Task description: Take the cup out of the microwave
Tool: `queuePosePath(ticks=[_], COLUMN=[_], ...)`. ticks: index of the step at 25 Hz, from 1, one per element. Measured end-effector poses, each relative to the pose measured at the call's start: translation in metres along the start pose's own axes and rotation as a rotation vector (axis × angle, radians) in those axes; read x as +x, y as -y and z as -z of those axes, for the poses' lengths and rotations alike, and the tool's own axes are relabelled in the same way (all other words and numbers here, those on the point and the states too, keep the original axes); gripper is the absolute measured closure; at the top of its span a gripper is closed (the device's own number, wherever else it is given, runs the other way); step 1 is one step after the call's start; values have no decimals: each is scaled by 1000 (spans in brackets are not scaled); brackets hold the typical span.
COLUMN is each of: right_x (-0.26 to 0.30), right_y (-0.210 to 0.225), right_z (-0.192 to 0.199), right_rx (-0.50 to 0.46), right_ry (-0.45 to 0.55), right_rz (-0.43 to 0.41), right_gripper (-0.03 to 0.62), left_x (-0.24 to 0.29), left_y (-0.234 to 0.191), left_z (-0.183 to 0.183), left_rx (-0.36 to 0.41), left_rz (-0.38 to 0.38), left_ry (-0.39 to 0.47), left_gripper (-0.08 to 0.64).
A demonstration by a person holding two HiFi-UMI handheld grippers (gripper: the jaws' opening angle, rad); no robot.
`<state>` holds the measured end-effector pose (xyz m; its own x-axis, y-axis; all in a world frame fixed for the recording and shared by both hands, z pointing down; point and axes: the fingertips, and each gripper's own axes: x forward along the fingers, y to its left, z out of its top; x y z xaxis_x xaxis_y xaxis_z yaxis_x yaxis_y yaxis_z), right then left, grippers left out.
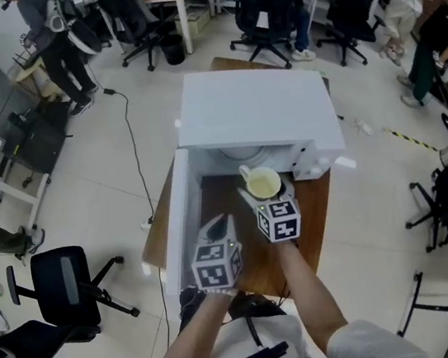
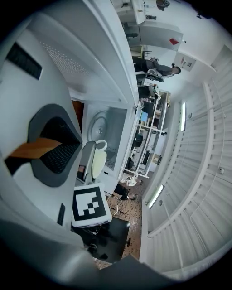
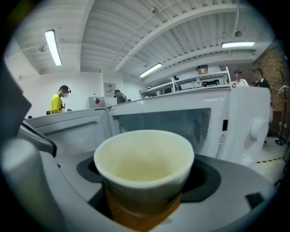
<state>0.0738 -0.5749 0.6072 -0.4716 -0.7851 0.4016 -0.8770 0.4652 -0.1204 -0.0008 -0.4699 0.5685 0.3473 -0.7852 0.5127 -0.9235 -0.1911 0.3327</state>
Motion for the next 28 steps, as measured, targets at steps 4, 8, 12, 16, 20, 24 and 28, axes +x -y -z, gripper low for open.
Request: queuePosePath(ticks=[4,8,12,16,20,24,28], right_x=[-30,-58,-88,-118,-147,-185,-220], right_y=[-8,-17,-24,-30,-45,-68,-95], right_z=[0,-2,-12,-18,-16,-16,-14], right_rx=[3,12,35,57,60,78,70], right_ry=[5,16,46,55,53,84,98], right_rz=[-11,-1,17,56,85,121,154], right_gripper=[121,121,121,121,121,121,121], left_x=[-7,-17,-31,-47,-70,-97,-125], left_y=[2,2,14,22,25,24,19], left_z=[5,10,8,8,12,25,34], left_rx=[12,31,49,75,86,89,96], left_rz=[4,27,79,113,146,186,214], left_ry=[1,-5,-2,15,31,31,30], left_gripper=[565,565,565,565,565,565,565])
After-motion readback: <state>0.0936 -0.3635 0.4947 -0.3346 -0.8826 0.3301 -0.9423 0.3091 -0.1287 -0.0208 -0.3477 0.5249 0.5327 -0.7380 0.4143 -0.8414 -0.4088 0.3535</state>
